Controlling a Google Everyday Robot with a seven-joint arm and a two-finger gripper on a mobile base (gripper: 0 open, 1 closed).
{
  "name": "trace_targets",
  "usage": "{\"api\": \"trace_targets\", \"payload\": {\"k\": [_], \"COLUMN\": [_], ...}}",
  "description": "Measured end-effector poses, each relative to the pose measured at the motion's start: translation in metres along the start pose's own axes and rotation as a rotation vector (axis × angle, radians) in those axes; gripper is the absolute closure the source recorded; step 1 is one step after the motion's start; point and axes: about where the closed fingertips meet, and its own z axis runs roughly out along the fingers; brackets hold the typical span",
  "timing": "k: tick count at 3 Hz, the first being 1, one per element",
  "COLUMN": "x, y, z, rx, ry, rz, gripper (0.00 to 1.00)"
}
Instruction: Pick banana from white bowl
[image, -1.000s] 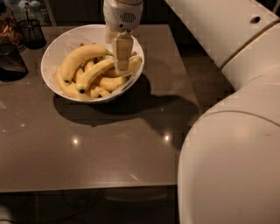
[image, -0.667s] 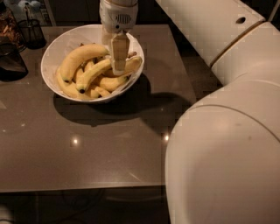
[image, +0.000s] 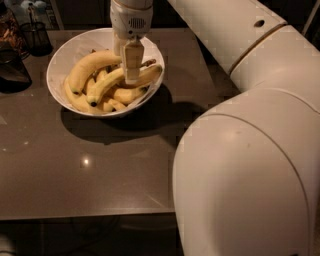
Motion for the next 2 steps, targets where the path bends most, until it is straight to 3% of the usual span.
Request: {"api": "trace_targets", "payload": {"k": [2], "x": [-0.0037], "y": [-0.0051], "z": [0.0064], "rx": [-0.012], "ry": [0.001], "rz": [-0.018], "gripper": [0.51]}}
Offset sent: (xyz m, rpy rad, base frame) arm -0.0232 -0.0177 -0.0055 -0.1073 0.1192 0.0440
